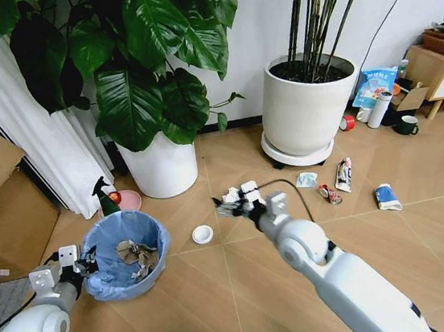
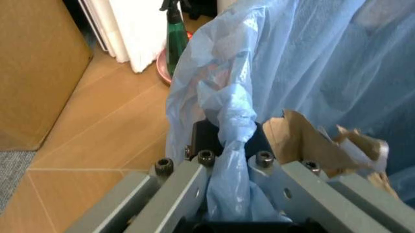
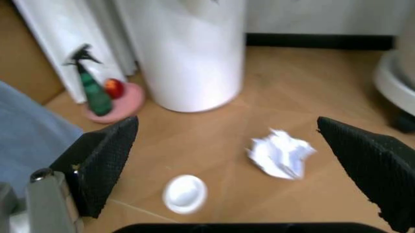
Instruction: Pick up the trash bin and place the garbage on the floor into it.
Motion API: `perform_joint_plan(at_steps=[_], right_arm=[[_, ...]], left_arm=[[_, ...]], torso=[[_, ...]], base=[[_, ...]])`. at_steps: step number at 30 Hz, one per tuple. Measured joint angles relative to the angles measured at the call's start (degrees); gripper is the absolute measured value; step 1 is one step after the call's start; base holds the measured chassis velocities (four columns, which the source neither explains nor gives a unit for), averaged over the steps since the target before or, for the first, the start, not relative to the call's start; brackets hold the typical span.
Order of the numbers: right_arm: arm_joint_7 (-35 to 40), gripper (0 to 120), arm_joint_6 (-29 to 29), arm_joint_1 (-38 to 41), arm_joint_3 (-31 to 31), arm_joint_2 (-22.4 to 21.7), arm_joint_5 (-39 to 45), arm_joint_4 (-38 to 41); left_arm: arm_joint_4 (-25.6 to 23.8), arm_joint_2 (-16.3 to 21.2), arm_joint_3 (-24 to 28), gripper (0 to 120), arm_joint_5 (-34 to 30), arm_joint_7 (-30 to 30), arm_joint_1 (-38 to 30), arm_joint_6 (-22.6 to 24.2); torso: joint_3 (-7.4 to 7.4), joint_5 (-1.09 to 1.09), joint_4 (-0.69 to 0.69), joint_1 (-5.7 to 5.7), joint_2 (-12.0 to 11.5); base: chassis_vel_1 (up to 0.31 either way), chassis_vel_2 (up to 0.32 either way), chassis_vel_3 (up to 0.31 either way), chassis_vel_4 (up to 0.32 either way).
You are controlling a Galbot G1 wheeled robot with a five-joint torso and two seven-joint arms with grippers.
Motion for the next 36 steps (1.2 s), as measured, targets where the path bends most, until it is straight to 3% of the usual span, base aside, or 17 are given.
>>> perform_joint_plan(at_steps=[1,11,36], right_arm=[[-0.9,100,0.9,-2.9,3.3,0.0,-1.9,0.3],[-3.5,100,2.2,-10.0,10.3,0.1,-4.4,3.4],[-5.2,100,4.0,-12.8,11.2,1.1,-6.5,4.2]], left_arm=[[-0.1,0.0,-0.2,0,0.0,0.0,0.2,-0.1],[-0.6,-0.9,-0.2,0,0.2,0.0,0.5,-0.4],[-1.4,-1.2,0.3,0,0.8,0.1,0.7,-0.7]], torso=[[0.00,-0.01,-0.02,0.00,0.0],[0.00,-0.01,-0.01,0.00,0.0],[0.01,-0.02,0.00,0.00,0.0]], base=[[0.000,0.000,0.000,0.000],[0.000,0.000,0.000,0.000],[-0.037,0.031,0.036,-0.037]])
